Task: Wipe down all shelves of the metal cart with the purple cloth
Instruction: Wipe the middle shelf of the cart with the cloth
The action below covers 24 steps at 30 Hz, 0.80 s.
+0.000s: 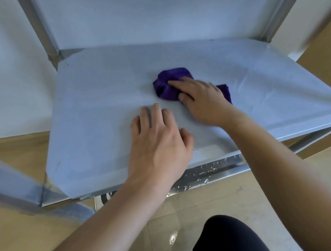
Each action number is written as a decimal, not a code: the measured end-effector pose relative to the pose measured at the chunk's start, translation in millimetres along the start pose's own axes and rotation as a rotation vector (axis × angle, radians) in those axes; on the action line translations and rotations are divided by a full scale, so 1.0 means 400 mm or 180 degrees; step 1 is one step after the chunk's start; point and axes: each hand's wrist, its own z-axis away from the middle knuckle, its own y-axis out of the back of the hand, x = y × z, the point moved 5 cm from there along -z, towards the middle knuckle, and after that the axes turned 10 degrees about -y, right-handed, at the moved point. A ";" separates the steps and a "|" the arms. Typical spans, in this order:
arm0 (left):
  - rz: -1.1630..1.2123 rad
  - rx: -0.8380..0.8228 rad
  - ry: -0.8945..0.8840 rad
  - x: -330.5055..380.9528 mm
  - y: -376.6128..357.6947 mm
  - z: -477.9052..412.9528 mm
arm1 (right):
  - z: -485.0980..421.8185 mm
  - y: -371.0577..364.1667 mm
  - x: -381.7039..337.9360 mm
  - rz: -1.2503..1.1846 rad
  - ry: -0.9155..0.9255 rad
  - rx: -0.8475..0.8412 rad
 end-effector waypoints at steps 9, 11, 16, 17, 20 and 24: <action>-0.0081 -0.0091 -0.0047 0.004 -0.008 0.000 | -0.054 -0.003 0.006 -0.0174 -0.0110 0.0033; -0.0079 -0.0102 -0.0036 0.004 -0.007 0.000 | -0.119 0.000 0.009 -0.0113 -0.0243 -0.0006; -0.0078 -0.0144 -0.0045 0.001 -0.012 -0.001 | -0.256 0.010 0.014 -0.0042 -0.0610 -0.0058; -0.0075 -0.0148 -0.0040 -0.001 -0.012 -0.001 | -0.279 0.007 0.017 -0.0039 -0.0643 -0.0059; -0.0031 -0.0132 -0.0024 -0.004 -0.012 -0.004 | -0.336 0.002 0.020 -0.0049 -0.0682 -0.0054; 0.0010 -0.0115 -0.0043 -0.007 -0.017 -0.005 | -0.387 0.004 0.021 -0.0032 -0.0723 -0.0113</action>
